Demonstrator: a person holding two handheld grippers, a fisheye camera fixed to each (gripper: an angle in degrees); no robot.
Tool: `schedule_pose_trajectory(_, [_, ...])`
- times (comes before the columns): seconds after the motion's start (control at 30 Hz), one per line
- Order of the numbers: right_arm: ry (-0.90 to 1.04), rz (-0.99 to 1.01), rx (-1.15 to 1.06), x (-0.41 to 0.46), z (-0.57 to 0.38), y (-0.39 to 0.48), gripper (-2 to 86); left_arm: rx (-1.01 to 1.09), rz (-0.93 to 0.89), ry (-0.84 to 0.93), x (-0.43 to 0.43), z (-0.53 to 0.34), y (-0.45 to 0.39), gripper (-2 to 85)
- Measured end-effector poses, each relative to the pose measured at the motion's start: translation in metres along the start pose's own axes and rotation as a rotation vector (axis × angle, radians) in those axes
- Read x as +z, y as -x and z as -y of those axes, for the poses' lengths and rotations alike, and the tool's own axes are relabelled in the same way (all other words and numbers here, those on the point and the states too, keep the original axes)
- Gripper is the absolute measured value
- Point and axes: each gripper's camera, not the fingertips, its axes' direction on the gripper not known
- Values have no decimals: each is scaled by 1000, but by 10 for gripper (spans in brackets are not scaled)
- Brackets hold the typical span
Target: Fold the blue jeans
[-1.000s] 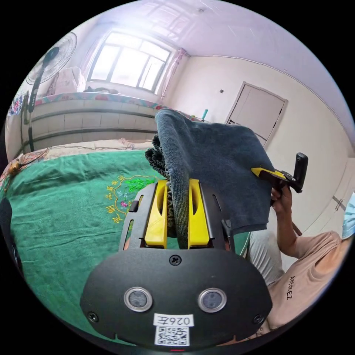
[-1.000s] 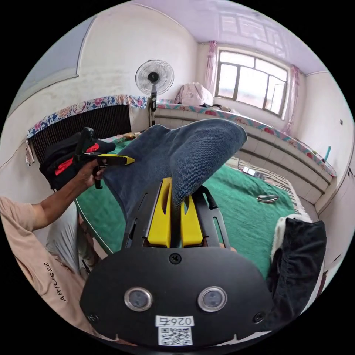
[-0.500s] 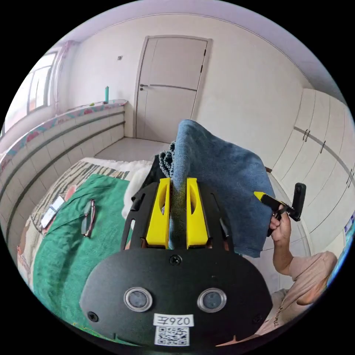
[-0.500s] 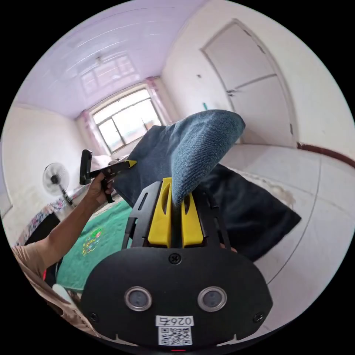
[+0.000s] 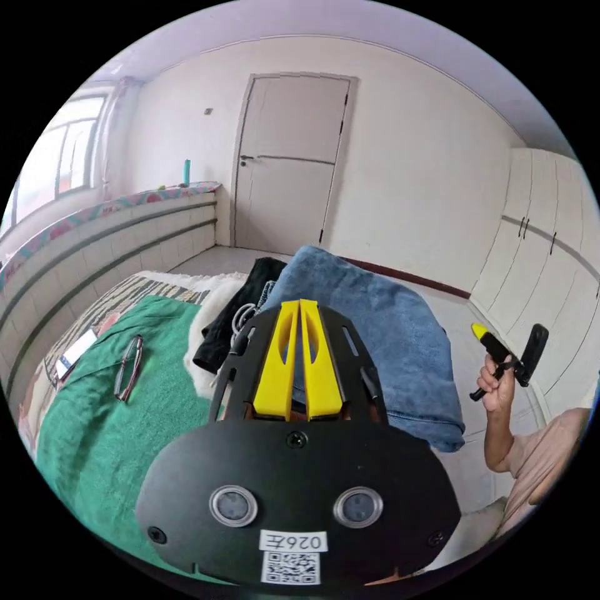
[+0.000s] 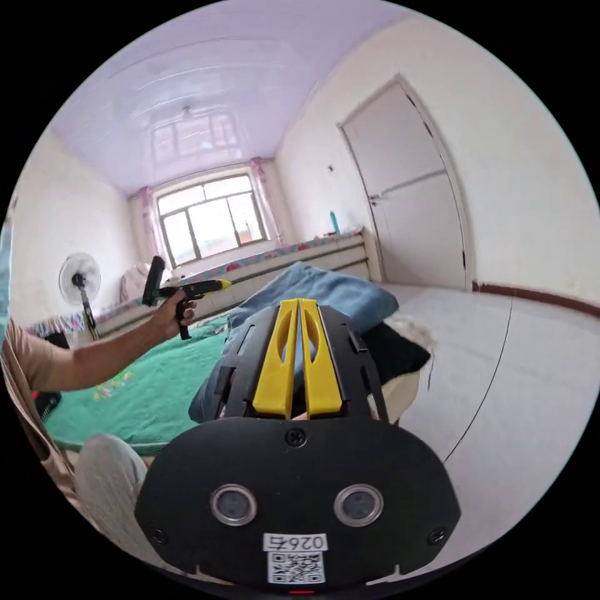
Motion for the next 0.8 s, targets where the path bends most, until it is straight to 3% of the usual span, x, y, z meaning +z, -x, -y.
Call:
schedule_pose_trajectory(0.1, [179, -48, -194, 51, -5, 37, -9, 104, 107, 282, 71, -6, -29, -10])
schedule_pose_trajectory(0.17, [443, -156, -286, 101, -28, 44, -9, 23, 109, 239, 68, -12, -31, -10])
schedule_pose_trajectory(0.27, [291, -131, -289, 95, -65, 43, -9, -70, 0, 289, 44, -13, -27, -10])
schedule_pose_trajectory(0.33, [300, -64, -195, 88, -67, 35, -9, -27, 14, 301, 12, -19, -33, -10])
schedule_pose_trajectory(0.43, [325, -61, -103, 66, -63, 40, -9, 23, 49, 189, -86, -50, -48, -10])
schedule_pose_trajectory(0.53, [107, -125, -106, 15, -64, 73, -9, -22, 178, 91, -204, -102, -55, -10])
schedule_pose_trajectory(0.6, [-15, 7, -131, -10, -58, 112, -9, -93, 371, 67, -300, -152, -59, -10])
schedule_pose_trajectory(0.8, [36, 425, -363, -8, -28, 270, -10, -363, 836, 66, -546, -290, -96, -10])
